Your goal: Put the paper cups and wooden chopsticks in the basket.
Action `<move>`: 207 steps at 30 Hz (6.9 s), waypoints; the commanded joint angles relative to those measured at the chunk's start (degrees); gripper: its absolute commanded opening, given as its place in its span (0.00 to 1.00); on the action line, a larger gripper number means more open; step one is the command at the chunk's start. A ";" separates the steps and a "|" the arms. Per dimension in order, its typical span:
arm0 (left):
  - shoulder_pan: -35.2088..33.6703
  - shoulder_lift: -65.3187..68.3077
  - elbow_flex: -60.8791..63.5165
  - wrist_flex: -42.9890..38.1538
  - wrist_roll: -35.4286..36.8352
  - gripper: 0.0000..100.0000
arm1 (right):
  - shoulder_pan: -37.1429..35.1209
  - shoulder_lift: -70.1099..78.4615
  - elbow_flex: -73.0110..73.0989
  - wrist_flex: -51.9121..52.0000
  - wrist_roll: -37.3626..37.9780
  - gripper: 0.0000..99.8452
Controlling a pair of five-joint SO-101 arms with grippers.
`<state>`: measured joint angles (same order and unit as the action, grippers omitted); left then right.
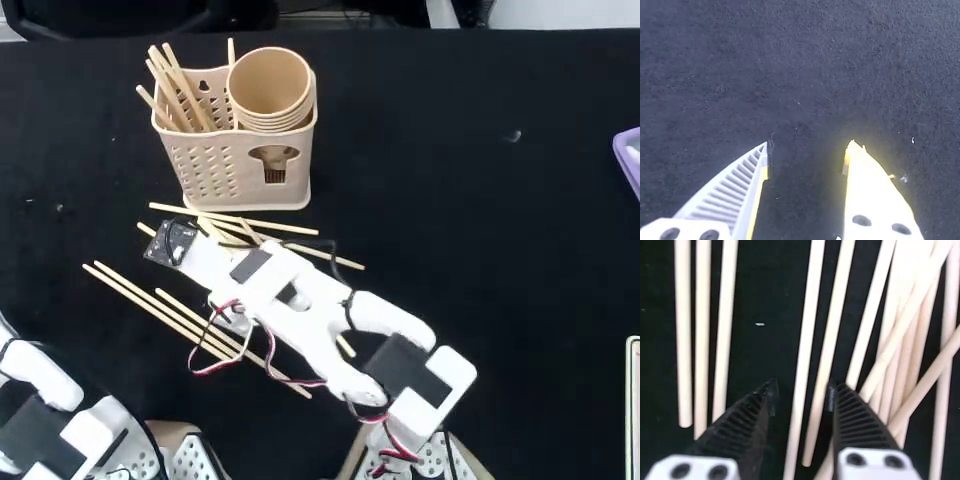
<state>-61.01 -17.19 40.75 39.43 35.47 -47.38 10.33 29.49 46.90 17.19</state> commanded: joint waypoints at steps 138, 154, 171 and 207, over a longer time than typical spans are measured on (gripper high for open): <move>1.45 -1.85 -0.84 -0.79 0.00 0.24 | -2.81 -22.81 20.00 -24.00 0.88 0.01; 1.71 -1.76 -0.84 -0.88 0.00 0.24 | -4.40 -3.56 3.74 -12.66 4.57 0.17; 1.89 -1.93 -0.66 -0.88 0.00 0.24 | -4.40 -10.51 7.34 -12.13 11.96 0.15; 1.89 -1.93 -0.75 -0.79 0.00 0.24 | -3.34 -20.00 14.02 -9.05 14.86 0.01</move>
<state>-59.87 -17.19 40.75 39.43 35.47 -49.76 -3.56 42.51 37.85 31.87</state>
